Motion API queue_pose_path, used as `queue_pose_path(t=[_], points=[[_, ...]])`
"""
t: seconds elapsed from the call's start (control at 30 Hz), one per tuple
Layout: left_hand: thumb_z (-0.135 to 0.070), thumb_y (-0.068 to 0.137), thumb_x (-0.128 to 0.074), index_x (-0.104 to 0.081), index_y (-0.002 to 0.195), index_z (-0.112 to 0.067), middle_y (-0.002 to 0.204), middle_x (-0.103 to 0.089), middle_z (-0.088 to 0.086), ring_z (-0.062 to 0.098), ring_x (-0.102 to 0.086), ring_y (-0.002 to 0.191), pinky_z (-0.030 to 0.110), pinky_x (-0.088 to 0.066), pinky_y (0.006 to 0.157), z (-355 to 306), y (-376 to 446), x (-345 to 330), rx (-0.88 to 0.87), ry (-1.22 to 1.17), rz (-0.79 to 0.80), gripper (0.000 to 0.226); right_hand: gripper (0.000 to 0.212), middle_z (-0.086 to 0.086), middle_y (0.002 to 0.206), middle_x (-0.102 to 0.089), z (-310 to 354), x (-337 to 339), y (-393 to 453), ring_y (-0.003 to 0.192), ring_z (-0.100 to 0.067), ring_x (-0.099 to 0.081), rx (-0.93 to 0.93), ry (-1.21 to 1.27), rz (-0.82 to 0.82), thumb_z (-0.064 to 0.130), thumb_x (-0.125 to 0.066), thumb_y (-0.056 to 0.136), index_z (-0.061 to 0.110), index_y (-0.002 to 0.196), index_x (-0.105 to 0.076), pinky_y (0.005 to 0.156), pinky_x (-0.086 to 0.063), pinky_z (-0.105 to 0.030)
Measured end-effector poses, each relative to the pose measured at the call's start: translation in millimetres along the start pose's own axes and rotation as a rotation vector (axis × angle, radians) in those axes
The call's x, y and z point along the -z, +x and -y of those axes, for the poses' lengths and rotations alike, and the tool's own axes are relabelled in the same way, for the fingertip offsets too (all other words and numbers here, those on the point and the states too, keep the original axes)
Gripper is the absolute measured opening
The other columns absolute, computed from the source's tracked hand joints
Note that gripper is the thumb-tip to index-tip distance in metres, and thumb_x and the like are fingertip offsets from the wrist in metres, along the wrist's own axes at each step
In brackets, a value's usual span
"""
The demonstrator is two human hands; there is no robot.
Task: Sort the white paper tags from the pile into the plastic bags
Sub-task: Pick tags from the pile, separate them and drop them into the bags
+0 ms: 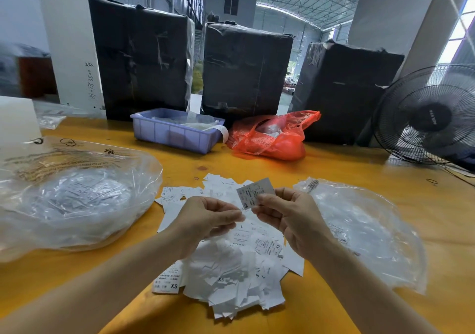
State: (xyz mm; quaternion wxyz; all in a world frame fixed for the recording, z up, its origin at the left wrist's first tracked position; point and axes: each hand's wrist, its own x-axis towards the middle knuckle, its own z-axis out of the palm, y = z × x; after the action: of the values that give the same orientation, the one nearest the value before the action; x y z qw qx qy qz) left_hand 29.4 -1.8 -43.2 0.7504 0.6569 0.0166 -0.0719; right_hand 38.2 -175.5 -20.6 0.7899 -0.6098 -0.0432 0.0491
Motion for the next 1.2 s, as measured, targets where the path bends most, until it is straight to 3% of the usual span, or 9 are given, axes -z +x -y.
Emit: queue_pose_path(t=[0.27, 0.53, 0.73, 0.97, 1.1, 1.2], points=[[-0.013, 0.059, -0.077, -0.071, 0.087, 0.001, 0.081, -0.074, 0.012, 0.011, -0.066, 0.061, 0.018, -0.052, 0.057, -2.3, -1.8, 0.3, 0.009, -0.055, 0.020, 0.032, 0.007, -0.014, 0.067, -0.070, -3.8, -4.5, -3.8, 0.061, -0.023, -0.070, 0.117, -0.109, -0.037, -0.005, -0.064, 0.083, -0.005, 0.085, -0.058, 0.058, -0.057, -0.024], [-0.007, 0.069, -0.074, -0.072, 0.085, -0.001, 0.078, -0.074, 0.011, 0.010, -0.065, 0.058, 0.018, -0.054, 0.055, -1.4, 1.4, 2.4, 0.034, -0.107, -0.005, 0.017, 0.006, -0.010, 0.074, -0.071, -4.1, -4.7, -5.2, 0.064, -0.018, -0.070, 0.152, -0.222, -0.075, 0.002, -0.067, 0.083, 0.002, 0.085, -0.062, 0.061, -0.054, -0.024], [-0.013, 0.058, -0.076, -0.072, 0.088, -0.001, 0.079, -0.074, 0.012, 0.010, -0.066, 0.059, 0.019, -0.055, 0.057, -2.1, 0.6, 1.4, 0.042, -0.117, 0.009, 0.033, 0.007, -0.009, 0.074, -0.073, -7.3, -5.2, -5.1, 0.066, -0.017, -0.070, 0.123, -0.275, -0.047, 0.004, -0.068, 0.083, 0.007, 0.081, -0.062, 0.062, -0.051, -0.023], [-0.010, 0.061, -0.074, -0.073, 0.081, -0.001, 0.071, -0.071, 0.012, 0.013, -0.065, 0.056, 0.020, -0.056, 0.054, -4.8, 2.3, 4.0, 0.052, -0.149, -0.026, 0.022, 0.011, -0.009, 0.069, -0.072, -7.6, -3.8, -5.2, 0.061, -0.013, -0.067, 0.071, -0.357, 0.004, 0.002, -0.070, 0.080, 0.006, 0.076, -0.060, 0.058, -0.049, -0.020], [-0.003, 0.073, -0.071, -0.073, 0.076, -0.002, 0.065, -0.070, 0.011, 0.011, -0.065, 0.052, 0.020, -0.055, 0.052, -5.2, 3.8, 4.8, 0.051, -0.166, -0.055, 0.003, 0.015, -0.006, 0.066, -0.071, -3.1, -1.1, -5.6, 0.057, -0.011, -0.063, 0.033, -0.397, 0.066, -0.001, -0.071, 0.078, 0.004, 0.073, -0.058, 0.056, -0.047, -0.020], [-0.007, 0.069, -0.073, -0.073, 0.078, -0.001, 0.068, -0.071, 0.012, 0.012, -0.065, 0.053, 0.019, -0.054, 0.050, -4.2, 2.2, 3.8, 0.058, -0.144, -0.047, 0.011, 0.014, -0.006, 0.065, -0.070, -0.3, 1.3, -5.9, 0.055, -0.011, -0.061, -0.005, -0.433, 0.107, -0.002, -0.071, 0.077, 0.001, 0.079, -0.057, 0.057, -0.046, -0.022]])
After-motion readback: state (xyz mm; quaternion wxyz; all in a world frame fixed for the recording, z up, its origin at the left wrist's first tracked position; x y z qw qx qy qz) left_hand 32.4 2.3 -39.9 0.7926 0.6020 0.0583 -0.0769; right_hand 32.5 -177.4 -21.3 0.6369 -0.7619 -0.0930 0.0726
